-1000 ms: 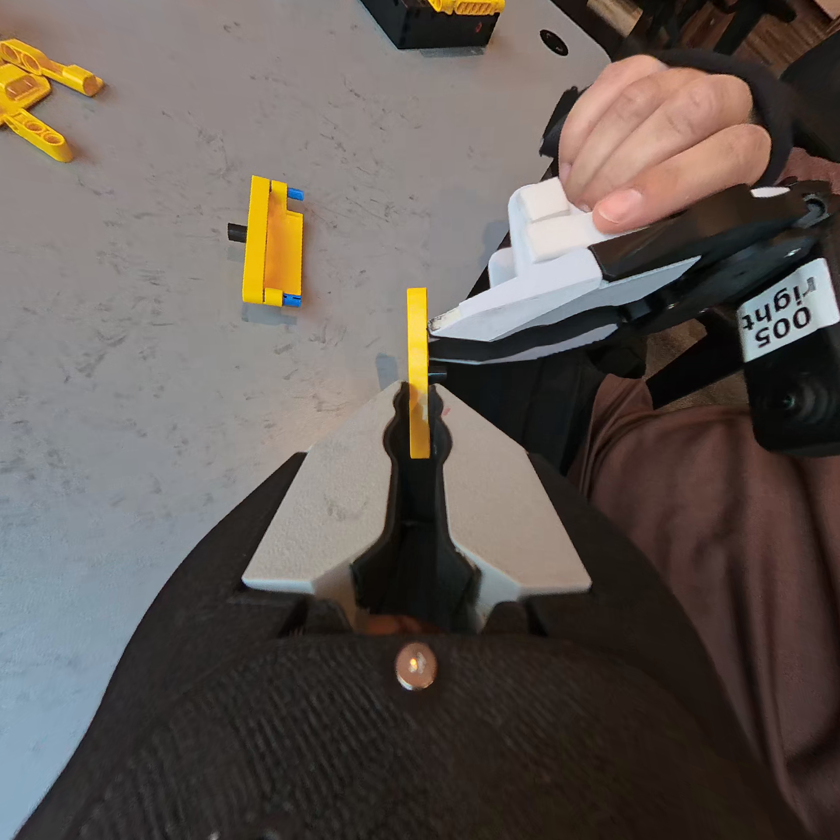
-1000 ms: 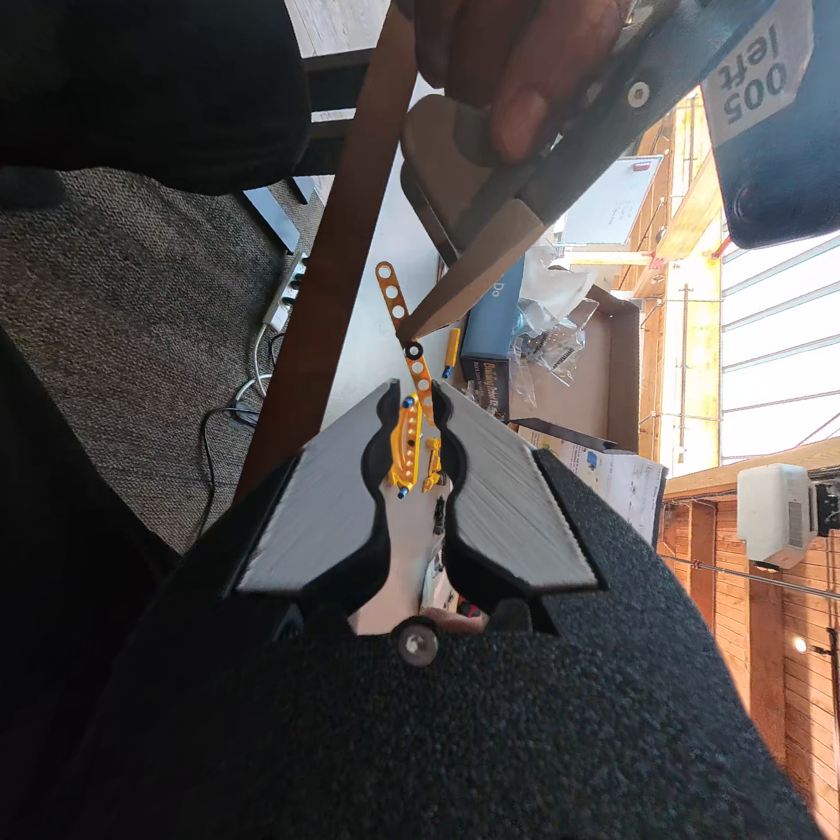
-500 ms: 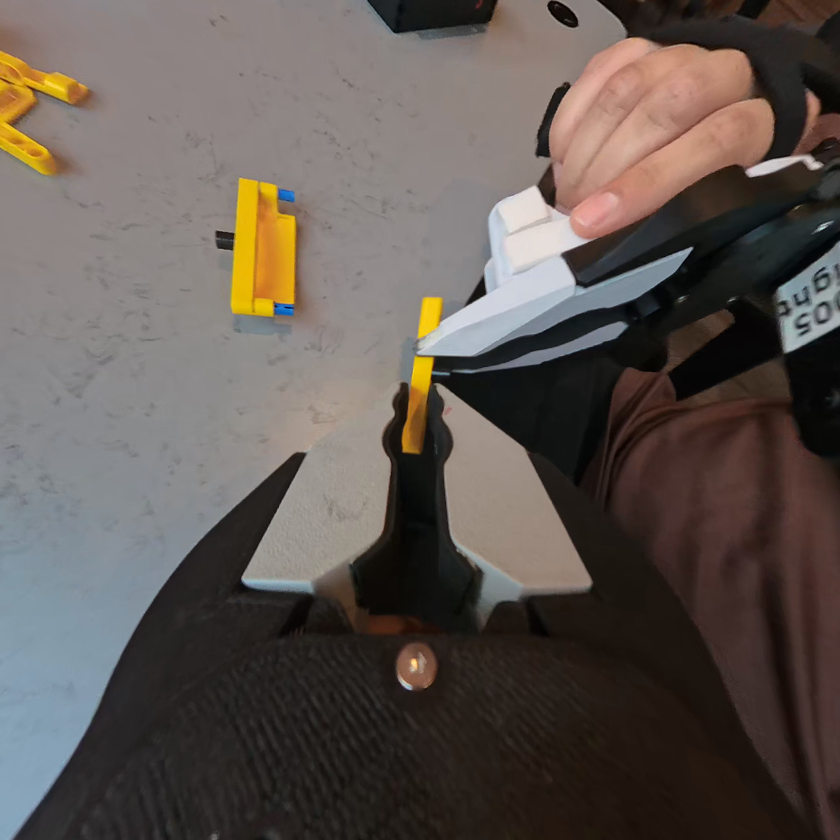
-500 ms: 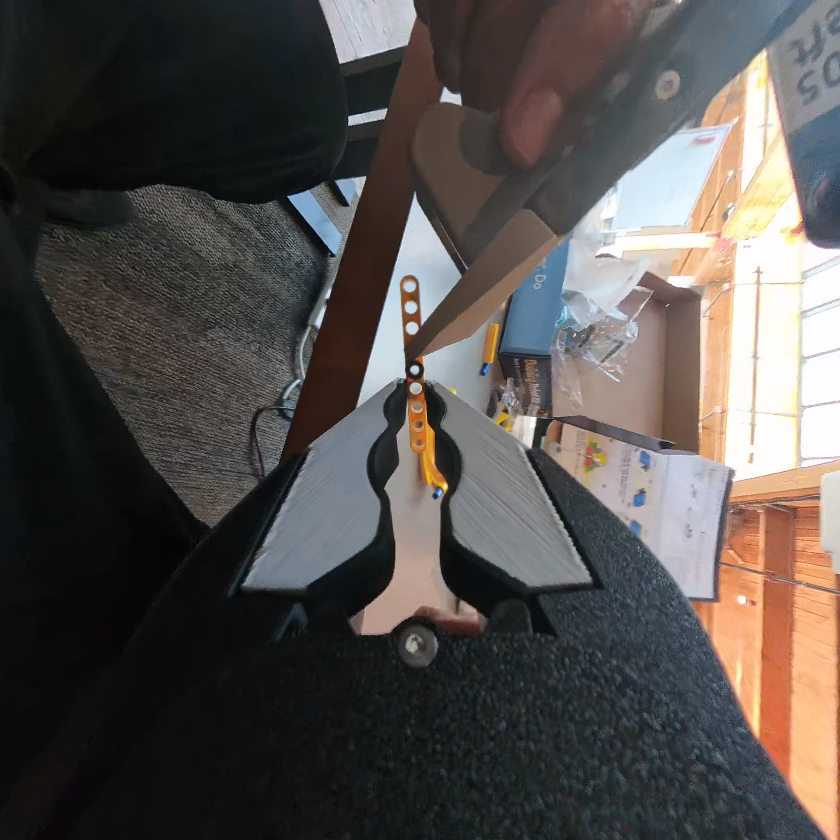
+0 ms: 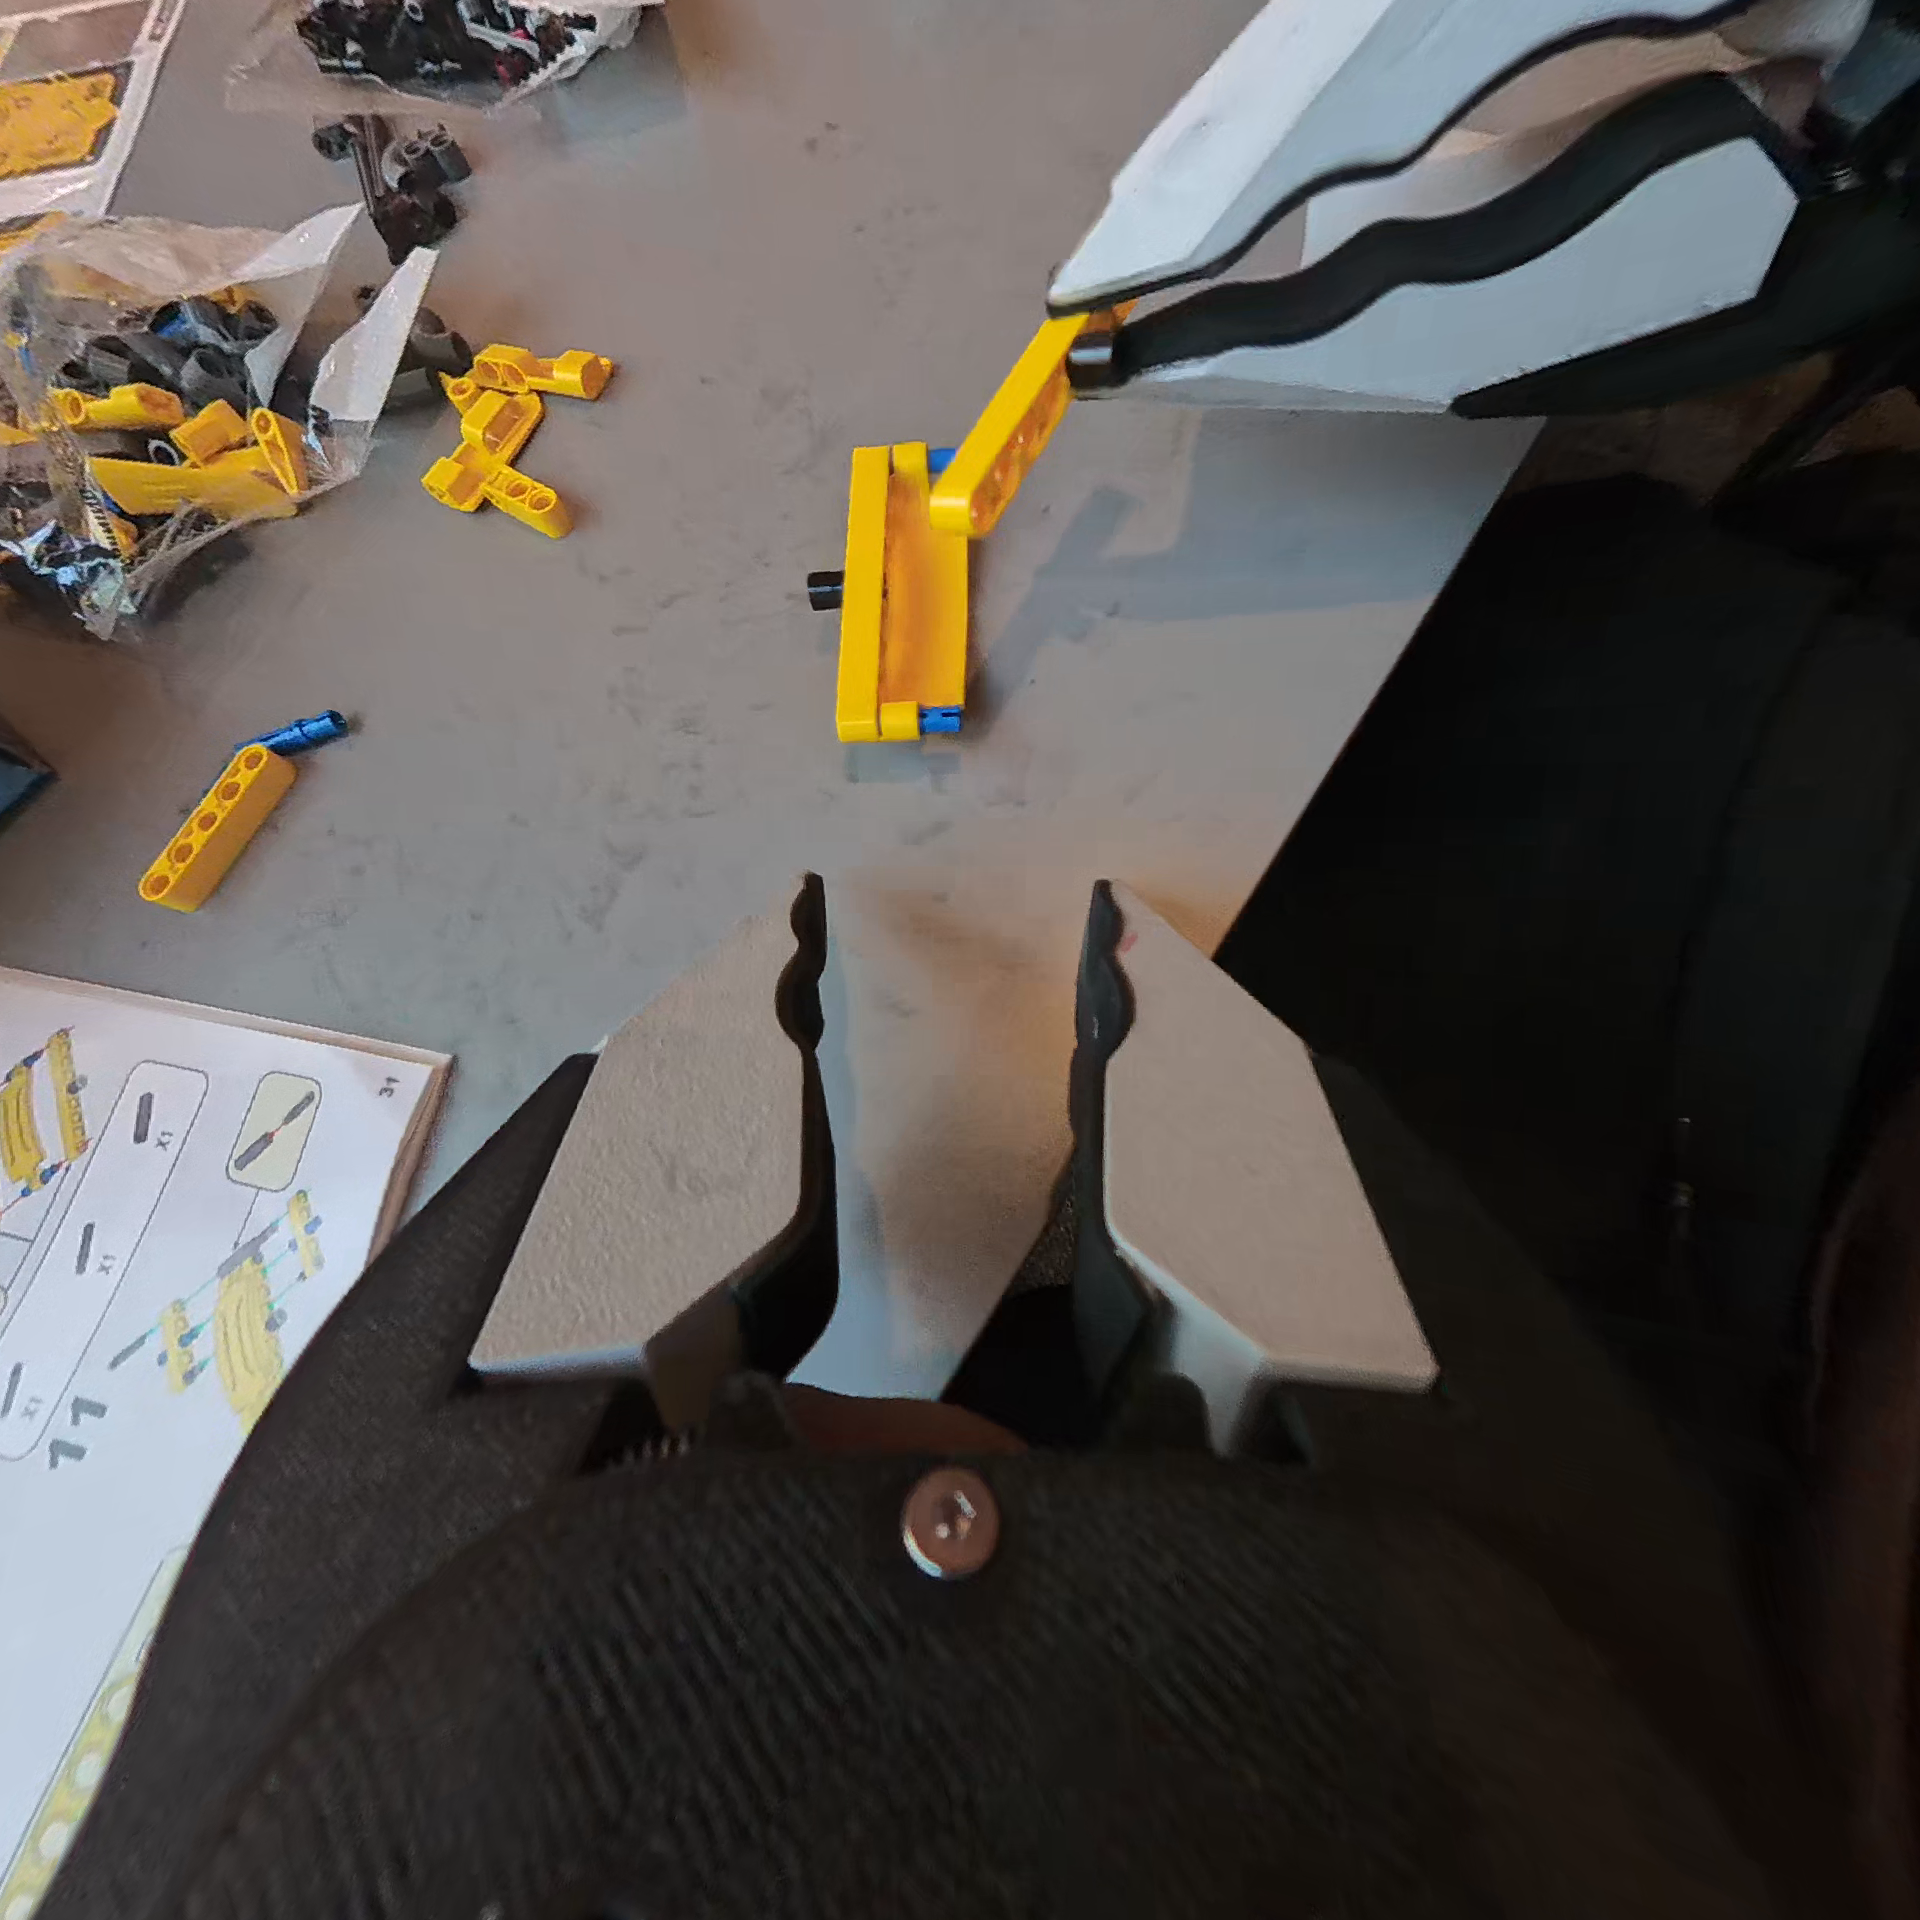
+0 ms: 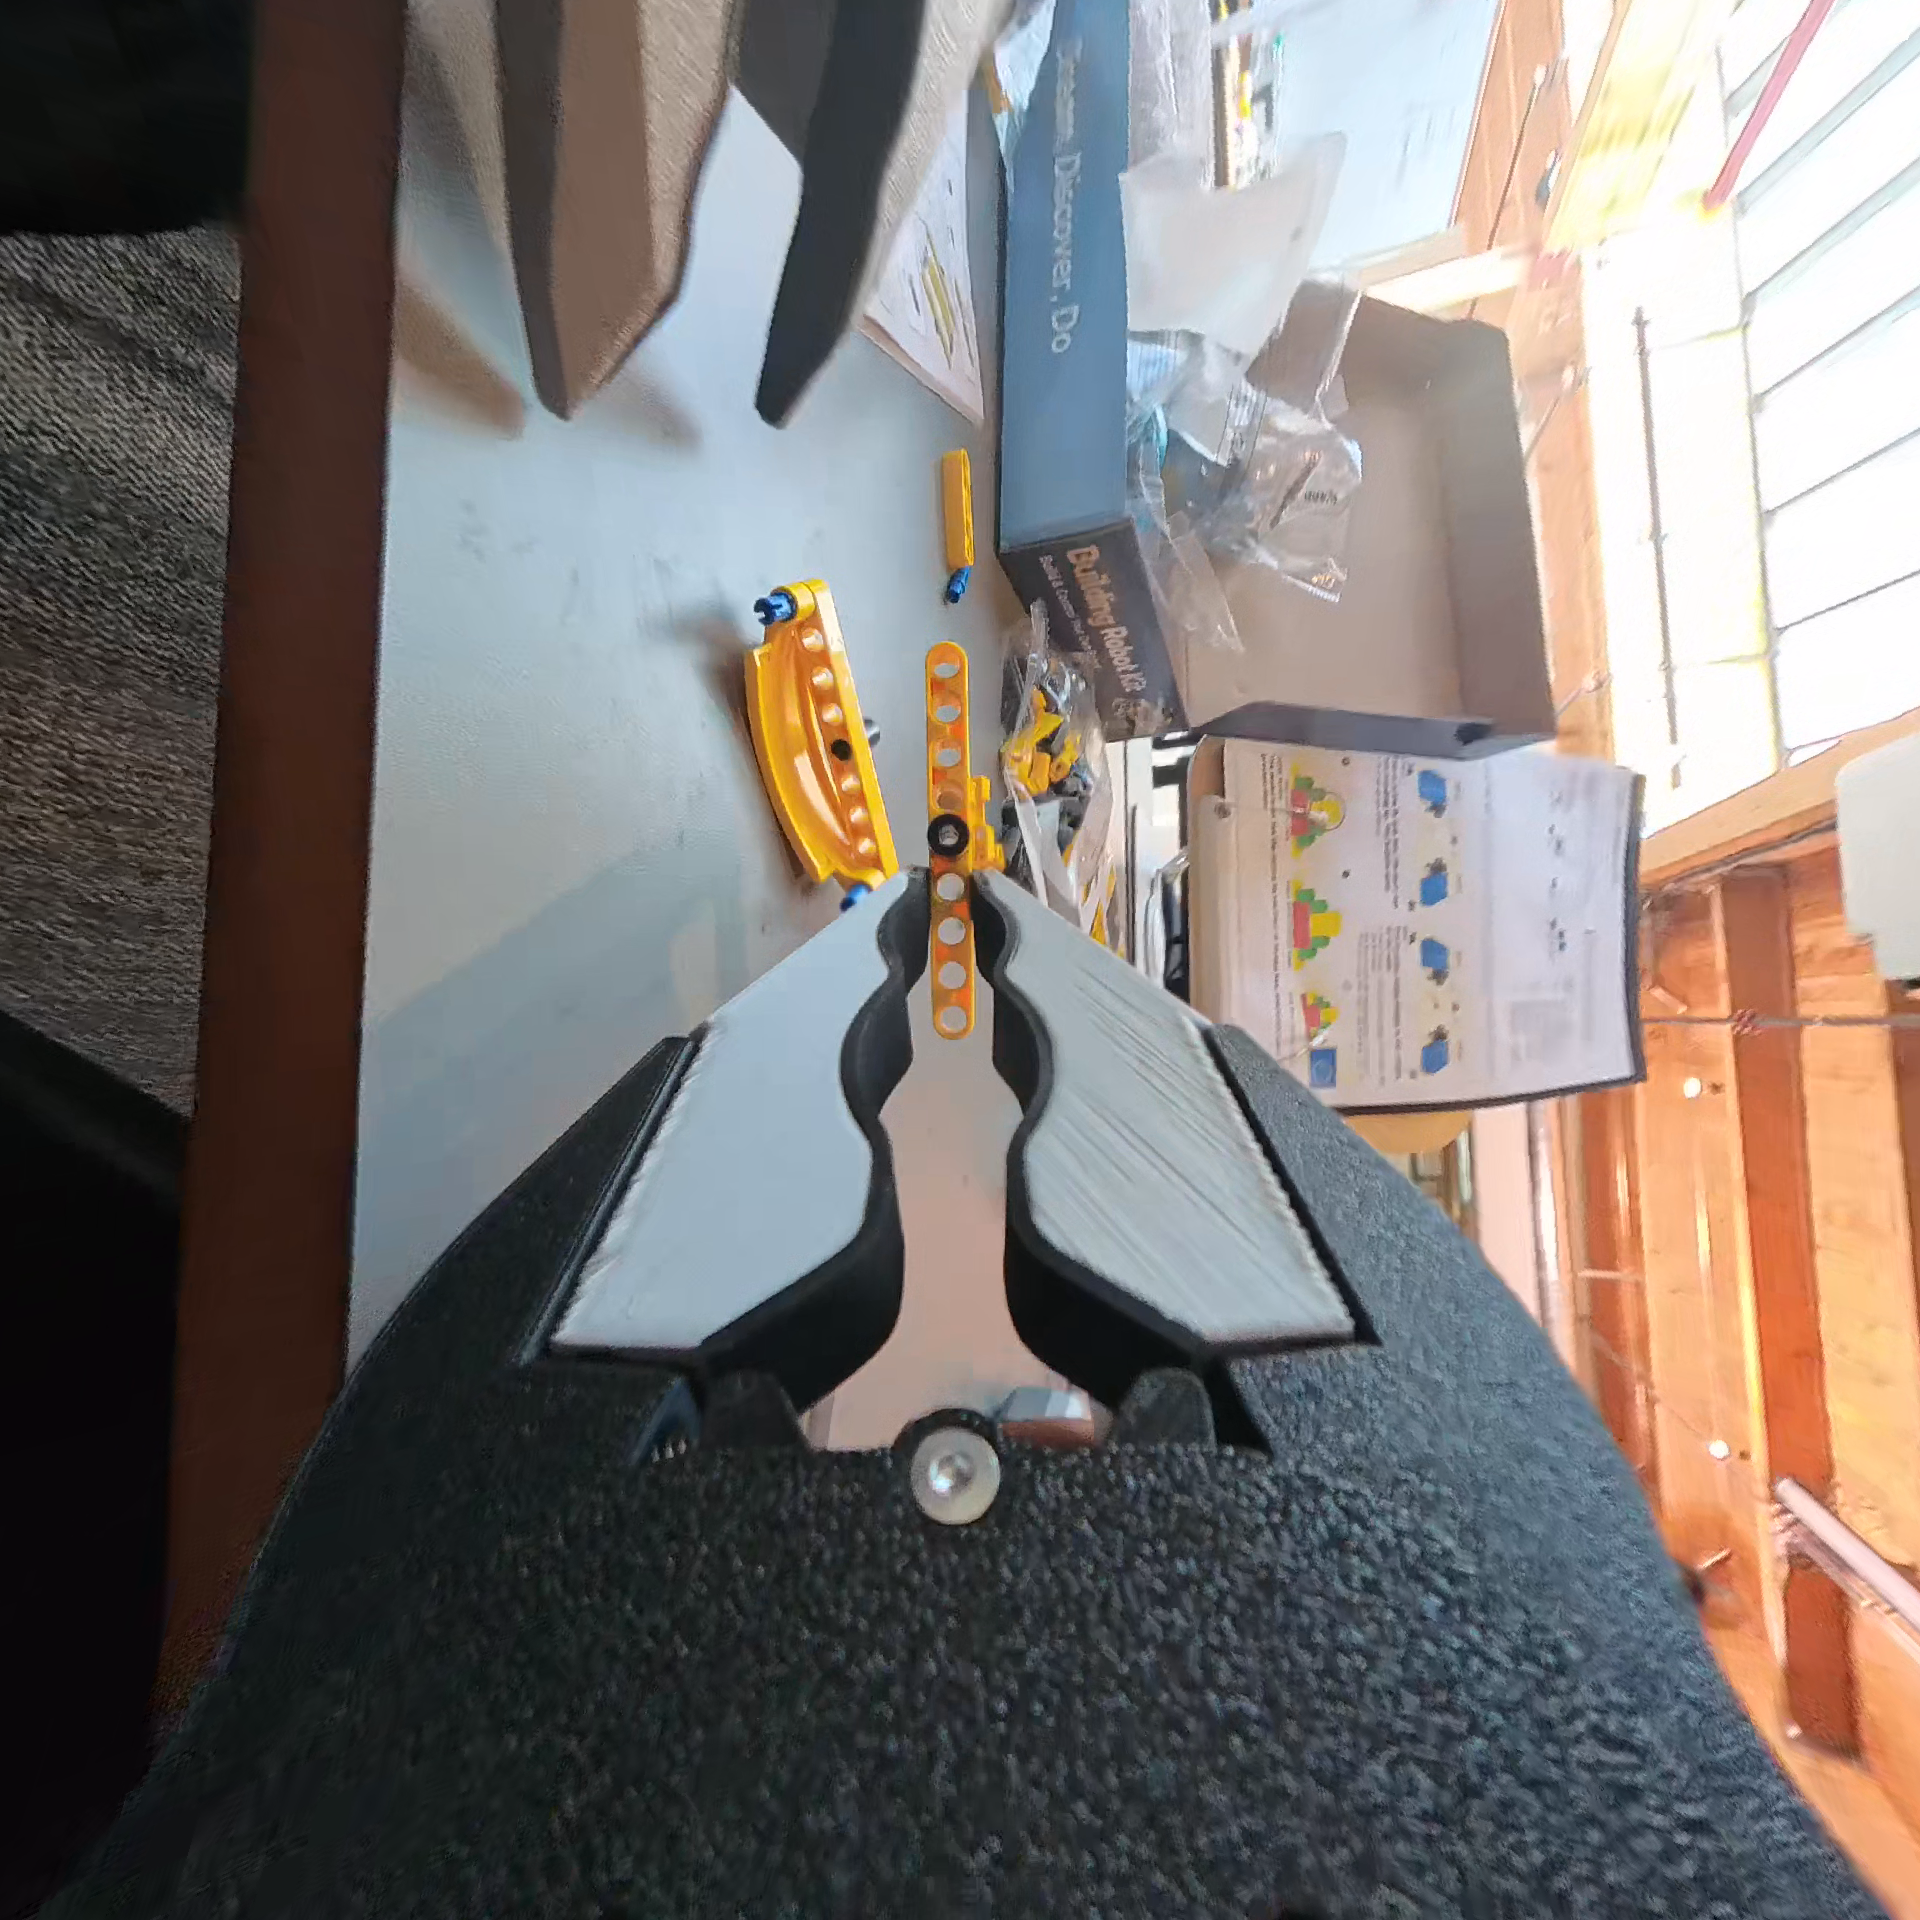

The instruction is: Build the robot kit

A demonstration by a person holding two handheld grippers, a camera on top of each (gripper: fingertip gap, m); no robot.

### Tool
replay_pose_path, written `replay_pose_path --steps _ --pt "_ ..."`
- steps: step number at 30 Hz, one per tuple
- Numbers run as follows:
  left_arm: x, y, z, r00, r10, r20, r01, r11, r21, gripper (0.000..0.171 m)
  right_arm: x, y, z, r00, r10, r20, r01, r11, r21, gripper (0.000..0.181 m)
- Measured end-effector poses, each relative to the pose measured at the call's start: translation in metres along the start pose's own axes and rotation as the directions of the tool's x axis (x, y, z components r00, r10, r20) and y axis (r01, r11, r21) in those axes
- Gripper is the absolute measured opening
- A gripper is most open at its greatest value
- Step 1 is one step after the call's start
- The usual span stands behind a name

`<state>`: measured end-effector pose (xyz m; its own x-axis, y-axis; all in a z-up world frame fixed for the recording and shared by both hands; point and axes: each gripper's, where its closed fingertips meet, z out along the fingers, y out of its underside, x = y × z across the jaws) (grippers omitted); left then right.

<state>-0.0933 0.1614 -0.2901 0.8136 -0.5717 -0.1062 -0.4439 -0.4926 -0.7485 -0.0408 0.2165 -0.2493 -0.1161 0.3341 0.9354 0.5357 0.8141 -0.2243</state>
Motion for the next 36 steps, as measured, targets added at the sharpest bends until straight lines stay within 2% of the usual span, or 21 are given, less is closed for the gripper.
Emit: replay_pose_path --steps 3,7,9,13,18,20,22,24,29,32,36 --pt "-0.008 -0.006 0.005 1.0 -0.008 -0.013 0.008 1.0 0.004 0.047 -0.008 -0.006 0.005 0.998 -0.061 0.016 0.06 0.997 0.039 0.007" --pt "-0.02 -0.011 0.012 0.996 0.074 -0.054 -0.075 0.997 -0.01 0.04 -0.014 0.0 0.007 0.996 -0.085 0.034 0.084 0.996 0.028 0.008" --pt "-0.021 -0.013 0.016 0.988 0.11 -0.11 -0.112 0.994 -0.014 0.037 -0.013 -0.001 0.006 0.996 -0.084 0.028 0.083 0.995 0.046 0.007" --pt "-0.007 -0.019 0.021 0.953 0.092 -0.289 -0.103 0.994 -0.023 0.044 -0.012 0.002 0.011 0.983 -0.185 -0.006 0.185 0.981 0.06 0.007" --pt "-0.006 -0.019 0.026 0.954 0.052 -0.296 -0.059 0.998 -0.015 0.039 -0.02 0.006 0.014 0.95 -0.311 -0.016 0.311 0.948 0.063 0.007" --pt "-0.008 -0.019 0.025 0.957 0.085 -0.278 -0.089 0.996 -0.003 0.038 -0.02 0.002 0.012 0.947 -0.321 -0.028 0.322 0.943 0.08 0.007" --pt "-0.013 -0.018 0.026 0.962 0.127 -0.242 -0.131 0.991 0.0 0.03 -0.021 -0.002 0.01 0.945 -0.325 -0.037 0.327 0.939 0.102 0.007" --pt "-0.013 -0.016 0.026 0.956 0.147 -0.255 -0.153 0.988 -0.001 0.026 -0.021 -0.004 0.01 0.937 -0.346 -0.055 0.35 0.93 0.113 0.007" --pt "-0.016 -0.015 0.025 0.941 0.218 -0.26 -0.22 0.975 0.024 0.03 -0.021 -0.007 0.012 0.927 -0.366 -0.084 0.375 0.916 0.144 0.007" --pt "-0.012 -0.014 0.024 0.927 0.198 -0.319 -0.203 0.979 0.018 0.039 -0.019 -0.008 0.015 0.924 -0.37 -0.099 0.382 0.911 0.154 0.007" --pt "-0.012 -0.015 0.027 0.918 0.194 -0.345 -0.201 0.979 0.016 0.039 -0.024 -0.008 0.018 0.924 -0.38 -0.049 0.383 0.908 0.17 0.008"
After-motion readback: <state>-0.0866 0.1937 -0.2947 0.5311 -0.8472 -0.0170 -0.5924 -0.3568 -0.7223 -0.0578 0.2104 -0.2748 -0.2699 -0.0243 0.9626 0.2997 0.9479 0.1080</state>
